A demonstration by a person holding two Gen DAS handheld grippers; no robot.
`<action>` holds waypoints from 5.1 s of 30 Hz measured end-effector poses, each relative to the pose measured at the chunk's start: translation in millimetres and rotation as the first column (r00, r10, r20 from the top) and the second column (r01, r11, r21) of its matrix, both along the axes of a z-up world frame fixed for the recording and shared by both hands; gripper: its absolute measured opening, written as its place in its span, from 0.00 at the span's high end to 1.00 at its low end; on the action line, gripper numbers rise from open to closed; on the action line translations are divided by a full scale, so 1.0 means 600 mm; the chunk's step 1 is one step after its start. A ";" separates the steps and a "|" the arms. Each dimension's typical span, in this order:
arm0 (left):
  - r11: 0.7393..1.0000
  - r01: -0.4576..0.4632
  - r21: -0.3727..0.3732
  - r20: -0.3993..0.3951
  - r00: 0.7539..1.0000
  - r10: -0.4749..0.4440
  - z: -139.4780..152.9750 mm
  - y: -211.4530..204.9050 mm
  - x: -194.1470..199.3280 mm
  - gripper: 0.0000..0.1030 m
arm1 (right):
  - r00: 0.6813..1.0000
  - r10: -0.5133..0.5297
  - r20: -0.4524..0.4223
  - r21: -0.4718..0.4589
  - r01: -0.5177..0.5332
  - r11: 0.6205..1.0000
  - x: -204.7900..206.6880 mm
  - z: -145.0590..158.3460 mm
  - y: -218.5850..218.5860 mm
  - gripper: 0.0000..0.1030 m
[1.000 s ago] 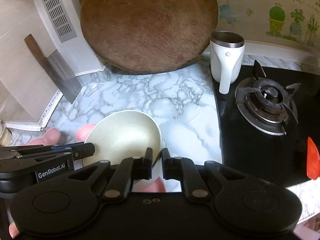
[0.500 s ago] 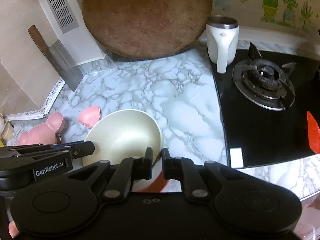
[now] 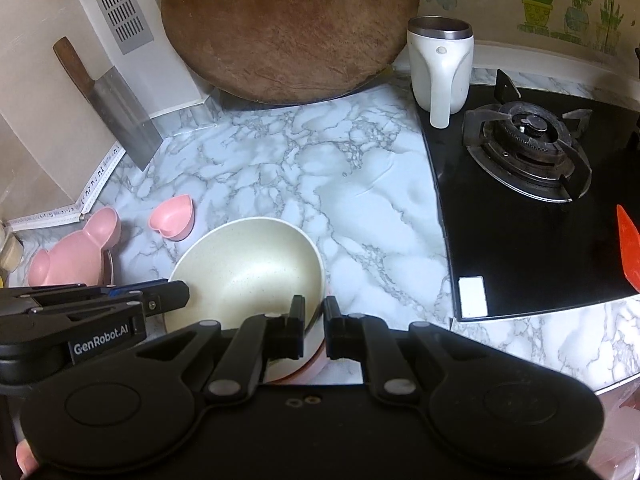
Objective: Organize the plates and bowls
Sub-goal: 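Lift the cream bowl with both grippers and carry it over the pink bowl, then lower the cream bowl into the pink bowl and open both grippers, then move both open grippers to the pink heart-shaped dish, then close both grippers on the heart-shaped dish rim, then lift the heart-shaped dish with both grippers and carry it over the cream bowl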
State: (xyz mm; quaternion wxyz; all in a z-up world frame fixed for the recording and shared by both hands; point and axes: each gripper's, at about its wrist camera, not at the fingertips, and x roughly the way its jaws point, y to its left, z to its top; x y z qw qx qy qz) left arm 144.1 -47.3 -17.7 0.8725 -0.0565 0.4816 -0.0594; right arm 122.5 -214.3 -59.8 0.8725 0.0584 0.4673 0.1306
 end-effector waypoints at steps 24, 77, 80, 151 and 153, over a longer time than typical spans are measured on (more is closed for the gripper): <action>1.000 0.003 -0.006 -0.016 1.000 -0.003 -0.014 0.005 0.004 0.94 | 0.999 0.024 -0.035 0.006 -0.024 1.000 0.009 -0.010 0.004 0.82; 0.969 -0.231 -0.089 0.072 0.969 0.238 0.057 0.237 0.100 0.26 | 0.949 0.311 -0.045 0.132 -0.303 0.944 0.184 0.037 0.184 0.16; 0.970 -0.218 -0.111 0.028 0.975 0.222 0.038 0.253 0.137 0.26 | 0.952 0.291 -0.098 0.150 -0.274 0.950 0.209 0.017 0.195 0.16; 0.998 -0.050 0.041 -0.158 0.986 0.056 -0.030 0.213 0.258 0.91 | 0.899 0.417 -0.134 0.060 -0.413 0.909 0.284 -0.028 0.244 0.97; 0.998 -0.046 0.038 -0.139 0.989 0.051 -0.012 0.205 0.247 0.91 | 0.900 0.418 -0.120 0.061 -0.414 0.908 0.275 -0.013 0.234 0.97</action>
